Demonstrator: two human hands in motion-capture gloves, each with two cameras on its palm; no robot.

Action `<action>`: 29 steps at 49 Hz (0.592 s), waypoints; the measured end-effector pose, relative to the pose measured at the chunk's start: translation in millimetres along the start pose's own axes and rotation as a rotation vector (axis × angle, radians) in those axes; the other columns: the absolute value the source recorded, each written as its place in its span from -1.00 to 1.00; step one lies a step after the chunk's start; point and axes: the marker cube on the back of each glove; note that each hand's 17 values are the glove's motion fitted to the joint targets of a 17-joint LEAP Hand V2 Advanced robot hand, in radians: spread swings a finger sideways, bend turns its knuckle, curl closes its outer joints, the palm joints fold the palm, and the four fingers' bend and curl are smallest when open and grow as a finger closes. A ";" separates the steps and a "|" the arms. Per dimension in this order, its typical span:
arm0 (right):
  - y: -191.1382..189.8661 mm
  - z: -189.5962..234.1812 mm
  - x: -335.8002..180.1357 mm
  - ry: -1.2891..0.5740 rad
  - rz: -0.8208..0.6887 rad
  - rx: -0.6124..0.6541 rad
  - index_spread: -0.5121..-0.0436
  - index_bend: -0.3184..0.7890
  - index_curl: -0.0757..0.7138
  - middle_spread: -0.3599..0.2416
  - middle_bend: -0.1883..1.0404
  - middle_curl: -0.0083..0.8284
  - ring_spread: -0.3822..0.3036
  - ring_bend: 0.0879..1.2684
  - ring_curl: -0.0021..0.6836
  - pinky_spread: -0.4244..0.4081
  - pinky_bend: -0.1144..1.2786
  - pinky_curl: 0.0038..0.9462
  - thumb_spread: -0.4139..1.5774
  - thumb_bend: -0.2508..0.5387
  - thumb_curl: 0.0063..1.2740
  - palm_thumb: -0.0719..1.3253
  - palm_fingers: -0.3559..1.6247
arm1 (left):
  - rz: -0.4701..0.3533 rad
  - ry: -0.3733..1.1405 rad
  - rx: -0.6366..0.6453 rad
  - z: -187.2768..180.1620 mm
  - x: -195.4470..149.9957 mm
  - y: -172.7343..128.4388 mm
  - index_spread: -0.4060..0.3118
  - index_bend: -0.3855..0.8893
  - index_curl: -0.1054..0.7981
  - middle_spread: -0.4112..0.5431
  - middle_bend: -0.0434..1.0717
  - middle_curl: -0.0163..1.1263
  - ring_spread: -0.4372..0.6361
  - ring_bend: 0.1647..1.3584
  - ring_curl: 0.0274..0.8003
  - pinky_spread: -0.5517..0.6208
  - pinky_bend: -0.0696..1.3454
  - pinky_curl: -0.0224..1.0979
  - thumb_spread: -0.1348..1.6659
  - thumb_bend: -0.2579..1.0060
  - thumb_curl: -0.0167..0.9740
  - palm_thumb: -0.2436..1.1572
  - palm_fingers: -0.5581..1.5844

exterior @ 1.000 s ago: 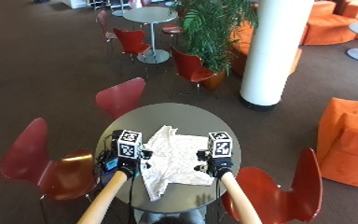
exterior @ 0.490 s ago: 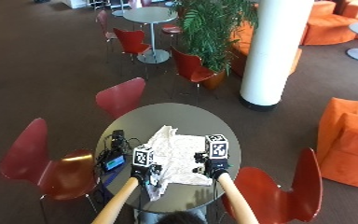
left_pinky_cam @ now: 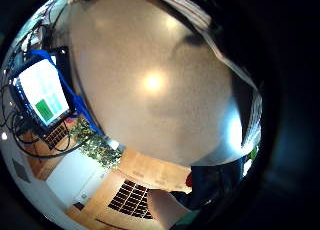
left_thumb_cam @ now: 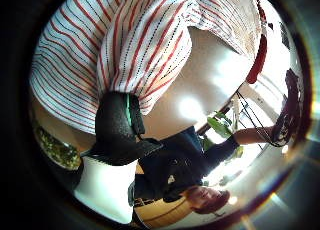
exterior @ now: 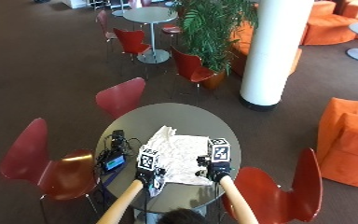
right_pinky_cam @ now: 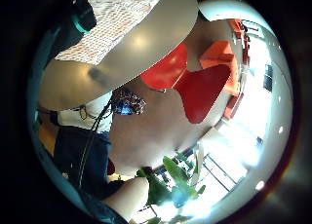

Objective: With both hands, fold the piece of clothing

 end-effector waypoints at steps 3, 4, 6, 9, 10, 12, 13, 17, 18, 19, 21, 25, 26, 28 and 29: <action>-16.3 4.6 1.5 -0.009 -0.063 0.076 0.05 -0.19 -0.12 0.04 -0.39 -0.07 -0.06 -0.44 0.06 0.15 -0.28 -0.27 0.65 -0.41 -0.53 -0.34 -0.06 | -0.044 -0.015 0.056 -5.3 -1.5 -3.6 -0.15 -0.18 -0.19 -0.04 -0.31 -0.40 0.10 -0.30 -0.32 0.07 -0.06 -0.28 0.29 -0.60 -0.22 -0.04 -0.08; -15.8 4.6 0.8 -0.009 -0.071 0.083 0.05 -0.18 -0.11 0.04 -0.39 -0.07 -0.06 -0.44 0.06 0.15 -0.28 -0.27 0.65 -0.41 -0.53 -0.34 -0.06 | -0.054 -0.018 0.078 -7.0 -1.7 -5.2 -0.16 -0.20 -0.19 -0.08 -0.33 -0.40 0.05 -0.31 -0.32 -0.01 0.00 -0.26 0.30 -0.60 -0.22 -0.03 -0.02; -10.6 3.5 -1.8 -0.003 -0.083 0.094 0.05 -0.18 -0.11 0.04 -0.39 -0.07 -0.06 -0.44 0.06 0.15 -0.29 -0.27 0.65 -0.40 -0.53 -0.34 -0.06 | -0.063 -0.030 0.128 -10.5 -1.6 -9.3 -0.19 -0.19 -0.18 -0.15 -0.32 -0.36 -0.05 -0.31 -0.29 -0.13 0.04 -0.25 0.32 -0.59 -0.21 0.00 0.07; -11.8 6.7 -3.0 0.003 -0.094 0.086 0.05 -0.18 -0.11 0.04 -0.40 -0.07 -0.05 -0.44 0.06 0.15 -0.29 -0.27 0.65 -0.41 -0.52 -0.33 -0.06 | -0.090 -0.061 0.186 -14.8 -2.6 -13.7 -0.27 -0.15 -0.15 -0.24 -0.32 -0.35 -0.21 -0.33 -0.28 -0.28 0.05 -0.24 0.35 -0.57 -0.18 0.06 0.22; -13.9 8.9 -3.1 0.002 -0.100 0.076 0.05 -0.18 -0.11 0.04 -0.40 -0.07 -0.06 -0.44 0.07 0.15 -0.29 -0.27 0.65 -0.40 -0.52 -0.33 -0.06 | -0.097 -0.072 0.195 -16.1 -2.9 -14.2 -0.29 -0.14 -0.13 -0.27 -0.31 -0.33 -0.26 -0.33 -0.26 -0.31 0.06 -0.23 0.36 -0.57 -0.17 0.09 0.26; -19.6 13.9 -2.7 -0.002 -0.112 0.051 0.05 -0.19 -0.11 0.04 -0.39 -0.06 -0.05 -0.44 0.07 0.15 -0.30 -0.27 0.65 -0.40 -0.52 -0.32 -0.05 | -0.112 -0.097 0.192 -19.0 -3.6 -14.3 -0.35 -0.07 -0.08 -0.35 -0.29 -0.29 -0.38 -0.31 -0.21 -0.39 0.03 -0.22 0.36 -0.52 -0.13 0.19 0.39; -22.7 15.9 -2.4 -0.003 -0.115 0.045 0.05 -0.19 -0.11 0.04 -0.39 -0.06 -0.05 -0.44 0.07 0.15 -0.30 -0.27 0.65 -0.40 -0.52 -0.32 -0.05 | -0.124 -0.110 0.181 -20.6 -4.3 -13.8 -0.36 -0.09 -0.08 -0.38 -0.31 -0.30 -0.41 -0.33 -0.23 -0.42 0.01 -0.23 0.37 -0.52 -0.13 0.20 0.40; -30.7 18.2 -3.3 -0.003 -0.113 0.073 0.06 -0.19 -0.11 0.04 -0.39 -0.06 -0.05 -0.44 0.08 0.15 -0.30 -0.27 0.65 -0.38 -0.51 -0.28 -0.05 | -0.110 -0.127 0.206 -31.9 -2.3 -16.2 -0.45 -0.06 0.00 -0.50 -0.27 -0.25 -0.57 -0.41 -0.19 -0.50 -0.05 -0.22 0.36 -0.49 -0.07 0.32 0.53; -31.7 18.5 -3.7 -0.002 -0.112 0.079 0.06 -0.19 -0.11 0.04 -0.39 -0.06 -0.06 -0.44 0.08 0.15 -0.30 -0.27 0.65 -0.37 -0.50 -0.26 -0.05 | -0.088 -0.123 0.228 -35.2 -0.5 -17.5 -0.47 -0.05 0.02 -0.52 -0.26 -0.23 -0.60 -0.42 -0.18 -0.52 -0.07 -0.22 0.36 -0.49 -0.06 0.34 0.55; -32.3 19.0 -4.2 0.000 -0.114 0.082 0.06 -0.19 -0.11 0.04 -0.39 -0.06 -0.05 -0.44 0.08 0.15 -0.30 -0.27 0.65 -0.38 -0.50 -0.26 -0.05 | -0.068 -0.120 0.239 -38.2 1.3 -17.7 -0.48 -0.06 0.03 -0.53 -0.27 -0.22 -0.62 -0.44 -0.17 -0.53 -0.08 -0.21 0.36 -0.50 -0.06 0.34 0.54; -31.7 20.2 -6.2 0.005 -0.125 0.081 0.06 -0.20 -0.11 0.04 -0.38 -0.05 -0.06 -0.44 0.09 0.15 -0.30 -0.27 0.65 -0.37 -0.49 -0.23 -0.04 | -0.030 -0.118 0.236 -43.6 4.9 -15.0 -0.50 -0.06 0.06 -0.56 -0.27 -0.19 -0.66 -0.45 -0.15 -0.55 -0.10 -0.21 0.35 -0.49 -0.03 0.38 0.56; -40.6 28.3 -6.1 0.029 -0.136 0.052 0.12 -0.24 -0.14 0.01 -0.35 -0.03 -0.08 -0.42 0.10 0.13 -0.31 -0.27 0.64 -0.35 -0.47 -0.15 -0.03 | 0.006 -0.126 0.245 -58.1 8.8 -6.9 -0.54 -0.08 0.10 -0.61 -0.29 -0.17 -0.70 -0.50 -0.12 -0.57 -0.13 -0.20 0.34 -0.50 0.01 0.43 0.57; -45.1 31.1 -5.4 0.037 -0.131 0.047 0.12 -0.25 -0.15 -0.01 -0.34 -0.02 -0.10 -0.40 0.11 0.13 -0.32 -0.27 0.63 -0.33 -0.45 -0.11 -0.03 | -0.002 -0.130 0.257 -63.2 8.5 -5.3 -0.54 -0.08 0.12 -0.62 -0.30 -0.16 -0.70 -0.51 -0.12 -0.57 -0.14 -0.20 0.33 -0.50 0.02 0.44 0.57; -49.5 34.5 -6.1 0.047 -0.124 0.039 0.13 -0.24 -0.16 -0.02 -0.33 -0.01 -0.10 -0.40 0.11 0.12 -0.32 -0.27 0.62 -0.34 -0.44 -0.09 -0.02 | -0.012 -0.134 0.282 -73.3 8.2 -2.7 -0.55 -0.09 0.13 -0.63 -0.32 -0.15 -0.71 -0.53 -0.11 -0.58 -0.16 -0.20 0.32 -0.51 0.04 0.46 0.58; -49.4 35.2 -7.2 0.049 -0.120 0.033 0.13 -0.24 -0.16 -0.02 -0.33 -0.01 -0.12 -0.39 0.11 0.12 -0.33 -0.27 0.61 -0.34 -0.44 -0.07 -0.02 | -0.014 -0.135 0.289 -77.7 8.2 -1.3 -0.54 -0.10 0.14 -0.63 -0.32 -0.15 -0.72 -0.53 -0.10 -0.58 -0.16 -0.20 0.30 -0.52 0.06 0.47 0.58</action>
